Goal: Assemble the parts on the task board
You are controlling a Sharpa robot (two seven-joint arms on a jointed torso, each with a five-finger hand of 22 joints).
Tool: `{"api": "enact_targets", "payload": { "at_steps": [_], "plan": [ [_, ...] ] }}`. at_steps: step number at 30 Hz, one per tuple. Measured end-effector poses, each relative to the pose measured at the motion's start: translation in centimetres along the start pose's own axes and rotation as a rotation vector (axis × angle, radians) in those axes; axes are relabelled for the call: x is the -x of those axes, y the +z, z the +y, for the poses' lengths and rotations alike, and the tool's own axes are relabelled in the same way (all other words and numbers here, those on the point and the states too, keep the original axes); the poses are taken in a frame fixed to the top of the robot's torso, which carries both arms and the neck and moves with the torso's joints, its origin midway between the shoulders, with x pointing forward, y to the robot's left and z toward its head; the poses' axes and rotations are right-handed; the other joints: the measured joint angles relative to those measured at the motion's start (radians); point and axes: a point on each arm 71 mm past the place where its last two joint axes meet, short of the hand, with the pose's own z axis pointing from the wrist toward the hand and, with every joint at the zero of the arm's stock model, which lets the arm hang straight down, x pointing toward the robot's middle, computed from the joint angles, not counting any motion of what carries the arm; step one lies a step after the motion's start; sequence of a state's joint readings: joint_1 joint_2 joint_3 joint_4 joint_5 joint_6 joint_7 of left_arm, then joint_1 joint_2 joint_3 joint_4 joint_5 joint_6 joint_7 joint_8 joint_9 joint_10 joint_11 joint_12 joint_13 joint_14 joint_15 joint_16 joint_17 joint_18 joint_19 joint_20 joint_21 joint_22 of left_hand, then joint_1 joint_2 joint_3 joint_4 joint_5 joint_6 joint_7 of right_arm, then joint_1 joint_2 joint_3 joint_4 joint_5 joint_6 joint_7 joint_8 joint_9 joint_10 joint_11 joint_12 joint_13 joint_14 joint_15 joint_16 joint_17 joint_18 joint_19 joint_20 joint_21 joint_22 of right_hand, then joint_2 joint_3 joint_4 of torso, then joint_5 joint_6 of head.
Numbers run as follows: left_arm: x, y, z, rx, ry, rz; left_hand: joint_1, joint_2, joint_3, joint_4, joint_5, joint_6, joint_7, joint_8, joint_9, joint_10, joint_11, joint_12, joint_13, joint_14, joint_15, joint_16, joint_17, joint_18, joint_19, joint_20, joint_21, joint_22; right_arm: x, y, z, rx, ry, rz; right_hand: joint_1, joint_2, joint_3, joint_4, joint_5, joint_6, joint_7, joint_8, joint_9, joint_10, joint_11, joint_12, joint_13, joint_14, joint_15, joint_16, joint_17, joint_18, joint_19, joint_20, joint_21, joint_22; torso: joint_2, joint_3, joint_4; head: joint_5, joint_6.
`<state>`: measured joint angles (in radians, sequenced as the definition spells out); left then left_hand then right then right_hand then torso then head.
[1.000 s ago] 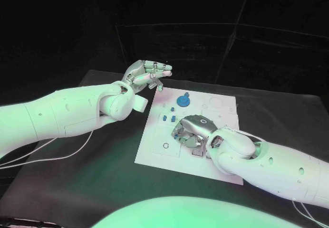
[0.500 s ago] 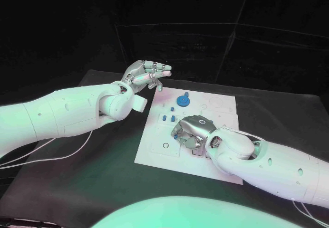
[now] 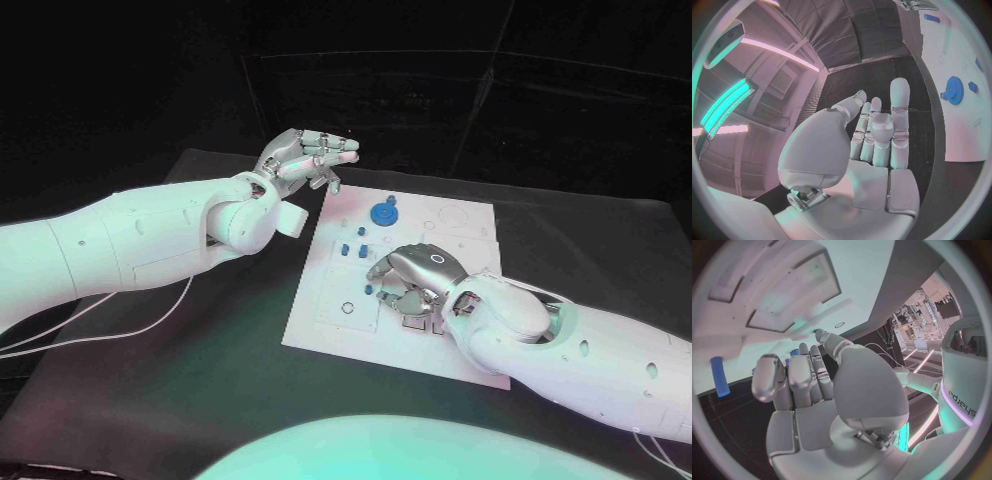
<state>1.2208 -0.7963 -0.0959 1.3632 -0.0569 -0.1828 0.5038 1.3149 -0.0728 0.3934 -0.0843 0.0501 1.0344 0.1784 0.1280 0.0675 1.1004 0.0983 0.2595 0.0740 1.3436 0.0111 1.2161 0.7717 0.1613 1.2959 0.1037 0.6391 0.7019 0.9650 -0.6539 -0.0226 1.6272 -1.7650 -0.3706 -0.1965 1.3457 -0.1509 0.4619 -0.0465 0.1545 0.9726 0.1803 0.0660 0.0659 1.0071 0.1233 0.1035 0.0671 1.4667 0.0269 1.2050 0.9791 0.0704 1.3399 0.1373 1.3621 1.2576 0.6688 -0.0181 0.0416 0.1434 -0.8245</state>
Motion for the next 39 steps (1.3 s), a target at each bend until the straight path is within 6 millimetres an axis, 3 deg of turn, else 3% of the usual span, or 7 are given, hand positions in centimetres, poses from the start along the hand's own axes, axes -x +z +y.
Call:
{"api": "enact_targets", "payload": {
  "at_steps": [10, 14, 18, 20, 23, 32, 39],
  "plan": [
    [0.3, 0.0, 0.1, 0.006, 0.001, -0.002, 0.0, 0.0, 0.0, 0.0, 0.0, 0.0, 0.0, 0.0, 0.0, 0.0, 0.0, 0.0, 0.0, 0.0, 0.0, 0.0, 0.005, 0.0, 0.0, 0.0, 0.0, 0.0, 3.6, -2.2, -1.4, -0.029, -0.004, -0.063, -0.005, -0.005, -0.023, 0.009, 0.011, -0.002, -0.002, 0.0, 0.002, 0.01, -0.01, 0.028, 0.0, 0.0, 0.0, 0.0, 0.001, 0.0, 0.004, -0.004, 0.0, 0.004, -0.001, 0.0003, -0.0015, -0.015, 0.02],
    [0.3, 0.0, 0.1, 0.007, 0.001, -0.001, 0.0, 0.0, 0.0, 0.0, 0.0, 0.0, 0.0, 0.0, 0.0, 0.0, 0.0, 0.0, 0.0, 0.0, 0.0, 0.0, 0.005, 0.0, 0.0, 0.0, 0.0, 0.0, 6.1, -2.5, -3.4, -0.084, -0.043, -0.08, -0.018, -0.019, -0.076, 0.023, 0.011, -0.02, -0.02, 0.0, 0.002, -0.01, -0.013, 0.035, -0.001, 0.0, 0.0, 0.0, -0.006, 0.0, 0.006, -0.006, -0.001, 0.001, -0.001, 0.0, -0.0028, -0.032, 0.03],
    [0.2, 0.1, 0.1, 0.008, 0.0, 0.001, 0.0, 0.0, 0.0, 0.0, 0.0, 0.0, 0.0, 0.0, 0.0, 0.0, 0.0, 0.0, 0.0, 0.0, 0.0, 0.0, 0.005, 0.0, 0.0, 0.0, 0.0, 0.0, 7.5, -3.2, -5.8, -0.16, -0.073, -0.063, -0.014, -0.016, -0.181, 0.047, 0.011, -0.052, -0.037, 0.0, 0.002, -0.066, -0.004, 0.035, -0.002, 0.0, 0.0, -0.008, -0.027, 0.0, 0.005, -0.005, -0.018, -0.016, 0.0, -0.0009, -0.0022, -0.048, 0.037],
    [0.2, 0.1, 0.1, 0.008, -0.001, 0.003, 0.0, 0.0, 0.0, 0.0, 0.0, 0.0, 0.0, 0.0, 0.0, 0.0, 0.0, 0.0, 0.0, 0.0, 0.0, 0.0, 0.005, 0.0, 0.0, 0.0, 0.0, 0.0, 7.7, -3.7, -6.8, -0.197, -0.083, -0.044, 0.029, -0.004, -0.268, 0.076, 0.011, -0.063, -0.048, 0.0, 0.002, -0.099, -0.002, 0.045, -0.001, 0.0, 0.0, -0.009, -0.04, 0.0, 0.0, 0.0, -0.026, -0.025, 0.0, -0.001, -0.001, -0.055, 0.04],
    [0.2, 0.1, 0.2, 0.009, -0.001, 0.002, 0.0, 0.0, 0.0, 0.0, 0.0, 0.0, 0.0, 0.0, 0.0, 0.0, 0.0, 0.0, 0.0, 0.0, 0.0, 0.0, 0.005, 0.0, 0.0, 0.0, 0.0, 0.0, 7.9, -4.1, -7.9, -0.236, -0.092, -0.016, 0.052, 0.001, -0.309, 0.099, 0.011, -0.073, -0.051, 0.0, 0.002, -0.116, -0.006, 0.048, -0.001, -0.001, -0.001, -0.014, -0.05, 0.0, -0.004, -0.004, -0.027, -0.03, 0.0, -0.0009, 0.0002, -0.061, 0.043],
    [0.1, 0.2, 0.2, 0.009, -0.002, 0.005, 0.0, 0.0, 0.0, 0.0, 0.0, 0.0, 0.0, 0.0, 0.0, 0.0, 0.0, 0.0, 0.0, 0.0, 0.0, 0.0, 0.005, 0.0, 0.0, 0.0, 0.0, 0.0, 7.4, -3.8, -8.3, -0.267, -0.102, 0.05, 0.076, 0.01, -0.33, 0.12, 0.0, -0.091, -0.063, 0.0, 0.001, -0.116, -0.006, 0.062, -0.001, -0.004, -0.004, -0.02, -0.063, 0.0, -0.005, -0.005, -0.032, -0.036, 0.001, 0.0006, -0.0005, -0.069, 0.047],
    [0.2, 0.2, 0.2, 0.01, -0.001, 0.004, 0.0, 0.0, 0.0, 0.0, 0.0, 0.0, 0.0, 0.0, 0.0, 0.0, 0.0, 0.0, 0.0, 0.0, 0.0, 0.0, 0.005, 0.0, 0.0, 0.0, 0.0, 0.0, 7.0, -3.3, -8.1, -0.263, -0.106, 0.099, 0.096, 0.03, -0.335, 0.125, 0.0, -0.091, -0.055, 0.0, 0.002, -0.07, -0.015, 0.094, -0.001, -0.004, -0.004, -0.02, -0.065, 0.0, -0.005, -0.005, -0.035, -0.037, 0.001, 0.0004, 0.0006, -0.068, 0.044]
  ]
}}
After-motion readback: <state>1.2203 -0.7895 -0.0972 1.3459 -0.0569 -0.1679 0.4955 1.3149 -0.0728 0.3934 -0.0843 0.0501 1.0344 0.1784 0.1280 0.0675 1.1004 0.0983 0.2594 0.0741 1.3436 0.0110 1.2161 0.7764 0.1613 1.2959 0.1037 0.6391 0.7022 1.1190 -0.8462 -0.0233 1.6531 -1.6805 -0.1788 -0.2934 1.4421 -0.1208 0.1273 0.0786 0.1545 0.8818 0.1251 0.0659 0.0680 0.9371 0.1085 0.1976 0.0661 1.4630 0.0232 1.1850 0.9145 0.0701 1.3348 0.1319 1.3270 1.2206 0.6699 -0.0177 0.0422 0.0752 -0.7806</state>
